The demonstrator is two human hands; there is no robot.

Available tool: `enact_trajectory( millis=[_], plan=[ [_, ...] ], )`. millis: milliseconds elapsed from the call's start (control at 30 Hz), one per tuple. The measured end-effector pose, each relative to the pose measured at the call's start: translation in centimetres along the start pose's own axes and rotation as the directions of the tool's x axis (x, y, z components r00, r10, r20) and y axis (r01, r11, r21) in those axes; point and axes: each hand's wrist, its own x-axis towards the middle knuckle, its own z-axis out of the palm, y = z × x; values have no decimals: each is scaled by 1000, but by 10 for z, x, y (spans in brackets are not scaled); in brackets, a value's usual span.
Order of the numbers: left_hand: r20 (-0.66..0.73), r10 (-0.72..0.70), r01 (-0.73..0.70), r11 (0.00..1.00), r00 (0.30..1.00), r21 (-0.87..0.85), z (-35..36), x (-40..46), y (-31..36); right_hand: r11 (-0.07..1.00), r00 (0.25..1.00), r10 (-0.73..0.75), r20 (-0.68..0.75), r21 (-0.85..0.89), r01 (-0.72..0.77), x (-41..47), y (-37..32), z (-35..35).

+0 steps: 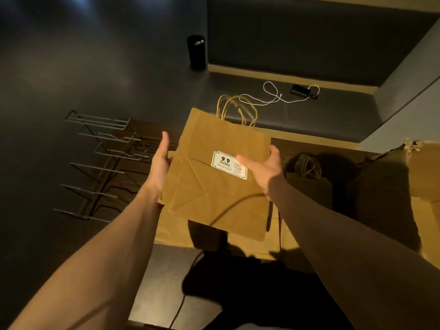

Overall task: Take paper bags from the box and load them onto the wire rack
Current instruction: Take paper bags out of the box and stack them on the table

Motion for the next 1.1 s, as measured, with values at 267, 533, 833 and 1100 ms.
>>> enact_trajectory(
  millis=[267,533,833,1100],
  plan=[
    [-42,-30,45,917,999,396,-37,-8,-17,980,1000,22,15,-197,-18,4,-5,6],
    [-181,155,-74,919,971,388,-66,-13,-32,943,918,331,218,-80,-322,-13,7,10],
    [-389,60,45,966,919,256,-95,6,-50,957,957,290,13,15,-290,-1,53,10],
    [-444,77,92,934,893,345,-106,9,-61,937,958,268,99,-260,-235,-7,55,24]
  ],
)
